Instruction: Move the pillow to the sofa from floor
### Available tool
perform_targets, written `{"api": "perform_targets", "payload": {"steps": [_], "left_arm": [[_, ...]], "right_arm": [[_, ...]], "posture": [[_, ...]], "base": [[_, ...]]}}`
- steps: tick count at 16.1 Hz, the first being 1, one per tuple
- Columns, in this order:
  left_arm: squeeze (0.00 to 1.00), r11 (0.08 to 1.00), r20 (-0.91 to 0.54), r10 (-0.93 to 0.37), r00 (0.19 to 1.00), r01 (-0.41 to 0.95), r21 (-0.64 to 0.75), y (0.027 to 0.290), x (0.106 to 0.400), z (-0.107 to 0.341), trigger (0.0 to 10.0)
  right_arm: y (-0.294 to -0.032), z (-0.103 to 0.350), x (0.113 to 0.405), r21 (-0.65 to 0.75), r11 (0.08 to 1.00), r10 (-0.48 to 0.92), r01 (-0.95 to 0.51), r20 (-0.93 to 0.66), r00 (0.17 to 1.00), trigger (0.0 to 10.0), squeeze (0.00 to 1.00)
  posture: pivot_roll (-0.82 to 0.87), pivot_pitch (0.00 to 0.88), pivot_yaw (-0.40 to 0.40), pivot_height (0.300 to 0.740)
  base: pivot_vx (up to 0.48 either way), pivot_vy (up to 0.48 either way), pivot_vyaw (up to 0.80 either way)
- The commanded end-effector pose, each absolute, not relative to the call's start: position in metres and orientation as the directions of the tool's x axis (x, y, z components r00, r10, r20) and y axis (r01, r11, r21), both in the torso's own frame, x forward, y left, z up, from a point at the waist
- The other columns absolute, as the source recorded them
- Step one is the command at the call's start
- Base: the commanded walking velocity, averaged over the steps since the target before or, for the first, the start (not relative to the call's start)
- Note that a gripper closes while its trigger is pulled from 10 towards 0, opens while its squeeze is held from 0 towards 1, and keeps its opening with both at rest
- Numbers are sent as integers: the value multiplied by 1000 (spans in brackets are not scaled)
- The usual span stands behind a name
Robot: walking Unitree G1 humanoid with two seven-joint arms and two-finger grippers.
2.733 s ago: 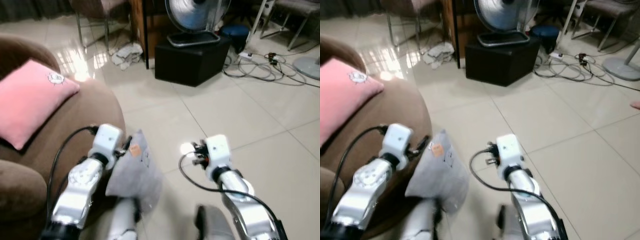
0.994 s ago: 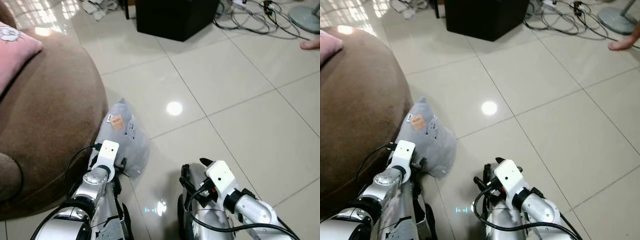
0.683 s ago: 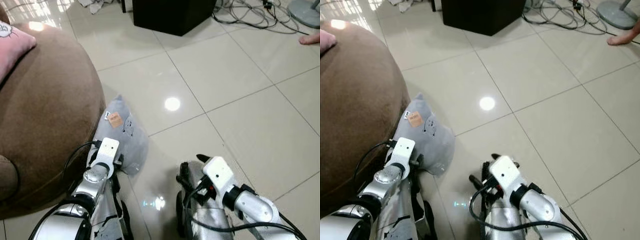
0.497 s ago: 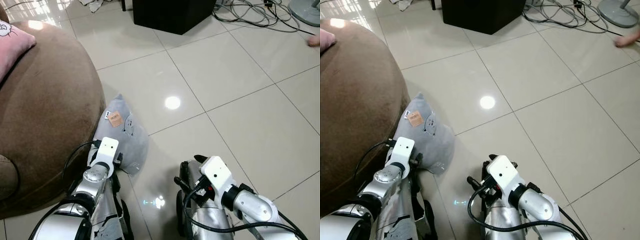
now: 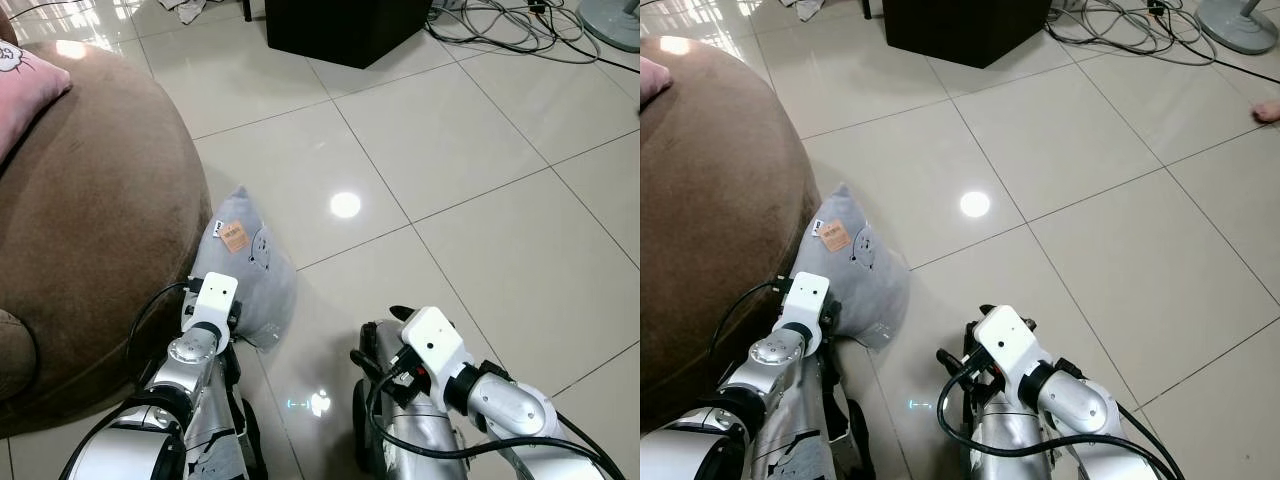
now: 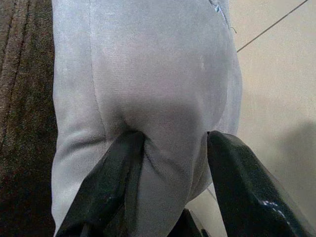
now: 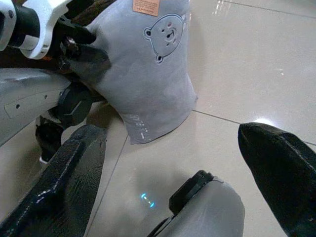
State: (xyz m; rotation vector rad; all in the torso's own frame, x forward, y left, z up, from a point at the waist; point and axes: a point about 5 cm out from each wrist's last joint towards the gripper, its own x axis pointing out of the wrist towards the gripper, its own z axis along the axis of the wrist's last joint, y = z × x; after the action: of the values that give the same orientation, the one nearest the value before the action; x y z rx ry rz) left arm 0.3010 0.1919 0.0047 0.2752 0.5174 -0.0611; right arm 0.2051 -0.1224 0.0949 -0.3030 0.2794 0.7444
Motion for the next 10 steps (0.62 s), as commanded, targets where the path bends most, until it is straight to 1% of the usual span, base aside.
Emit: {"api": "perform_targets", "payload": {"steps": [1,10], "left_arm": [[0,965,-535,8,845,134,225,190,294,-4,0],[0,970,-542,-7,841,138,202,183,292,-7,0]], "right_arm": [[-123,88,201,-161,686,617,-710,-389,684,10000,0],[-120,86,203,-164,678,623,-716,-389,679,10000,0]], "posture": [[-246,297,-61,565],[-250,267,-62,565]], "base": [[0,0,0],[0,0,0]]}}
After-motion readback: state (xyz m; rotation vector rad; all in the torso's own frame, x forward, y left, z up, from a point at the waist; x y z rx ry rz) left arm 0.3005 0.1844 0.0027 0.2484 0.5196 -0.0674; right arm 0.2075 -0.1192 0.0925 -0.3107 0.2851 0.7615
